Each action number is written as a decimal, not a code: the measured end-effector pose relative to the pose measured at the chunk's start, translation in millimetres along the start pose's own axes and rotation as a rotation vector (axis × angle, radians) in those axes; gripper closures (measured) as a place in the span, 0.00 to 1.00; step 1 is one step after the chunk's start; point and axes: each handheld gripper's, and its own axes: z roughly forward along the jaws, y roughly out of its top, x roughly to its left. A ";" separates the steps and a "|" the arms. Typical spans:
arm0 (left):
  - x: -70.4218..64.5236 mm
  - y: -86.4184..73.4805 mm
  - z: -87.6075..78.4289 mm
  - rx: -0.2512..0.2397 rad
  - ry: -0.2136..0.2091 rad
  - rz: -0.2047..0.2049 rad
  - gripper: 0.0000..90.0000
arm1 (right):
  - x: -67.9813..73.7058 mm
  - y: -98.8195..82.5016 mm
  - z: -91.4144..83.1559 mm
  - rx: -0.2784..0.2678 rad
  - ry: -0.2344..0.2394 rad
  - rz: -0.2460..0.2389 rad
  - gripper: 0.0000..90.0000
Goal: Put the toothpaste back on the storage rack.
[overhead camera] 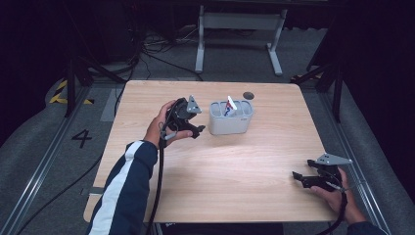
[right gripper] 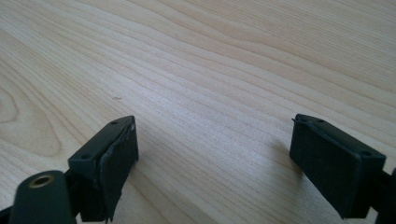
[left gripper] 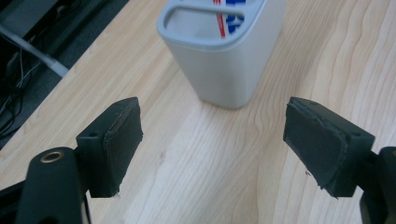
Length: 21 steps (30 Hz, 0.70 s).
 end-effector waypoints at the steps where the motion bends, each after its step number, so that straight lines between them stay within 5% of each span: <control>1: -0.5 -3.1 -0.7 0.003 0.001 0.004 0.22 | 0.0 0.0 0.0 0.000 0.000 0.000 0.17; 21: -14.2 -58.4 -23.2 -0.012 0.054 0.019 0.25 | 0.0 0.0 0.0 0.000 0.000 0.000 0.17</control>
